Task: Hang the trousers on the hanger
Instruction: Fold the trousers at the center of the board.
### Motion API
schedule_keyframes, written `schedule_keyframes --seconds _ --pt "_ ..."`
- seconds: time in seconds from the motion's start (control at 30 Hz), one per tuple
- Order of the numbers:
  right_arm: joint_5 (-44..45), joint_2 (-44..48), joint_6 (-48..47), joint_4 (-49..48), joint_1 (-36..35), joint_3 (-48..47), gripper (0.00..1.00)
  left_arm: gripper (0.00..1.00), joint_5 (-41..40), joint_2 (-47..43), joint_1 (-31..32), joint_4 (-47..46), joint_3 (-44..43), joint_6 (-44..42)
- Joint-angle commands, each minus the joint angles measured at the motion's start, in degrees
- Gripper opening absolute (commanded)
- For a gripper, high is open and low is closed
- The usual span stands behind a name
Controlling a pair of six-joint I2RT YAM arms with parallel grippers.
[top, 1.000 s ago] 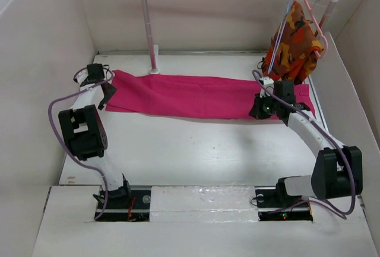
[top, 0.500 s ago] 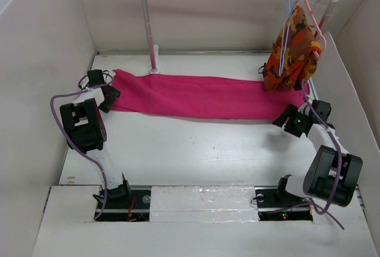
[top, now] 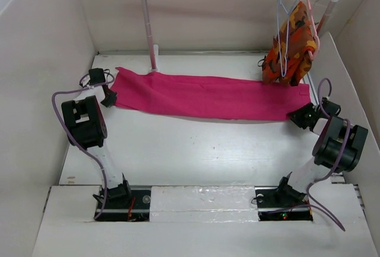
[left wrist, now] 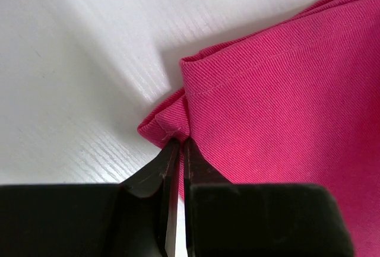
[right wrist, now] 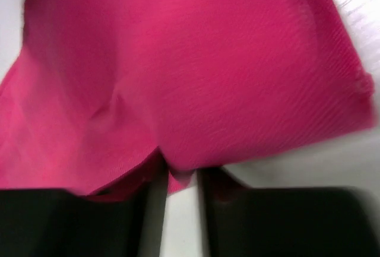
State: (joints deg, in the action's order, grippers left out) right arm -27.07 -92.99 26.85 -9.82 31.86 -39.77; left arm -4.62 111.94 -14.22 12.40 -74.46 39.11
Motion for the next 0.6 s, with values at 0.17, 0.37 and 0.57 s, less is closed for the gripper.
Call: schedule_keyframes --seconds 0.17,0.37,0.57 --pt "7.63 4.20 -3.81 6.46 0.40 -2.51 0.00 0.00 -10.48 -6.29 0.16 4.91 3.17 -4.57" --pt "12.92 20.89 -13.13 24.75 3.47 -3.12 0.00 0.00 -17.17 -17.71 -3.26 8.24 10.46 -1.34" --pt "13.62 31.54 -15.16 34.69 4.62 -3.47 0.00 0.00 -19.19 -28.18 -8.11 12.46 16.45 0.79"
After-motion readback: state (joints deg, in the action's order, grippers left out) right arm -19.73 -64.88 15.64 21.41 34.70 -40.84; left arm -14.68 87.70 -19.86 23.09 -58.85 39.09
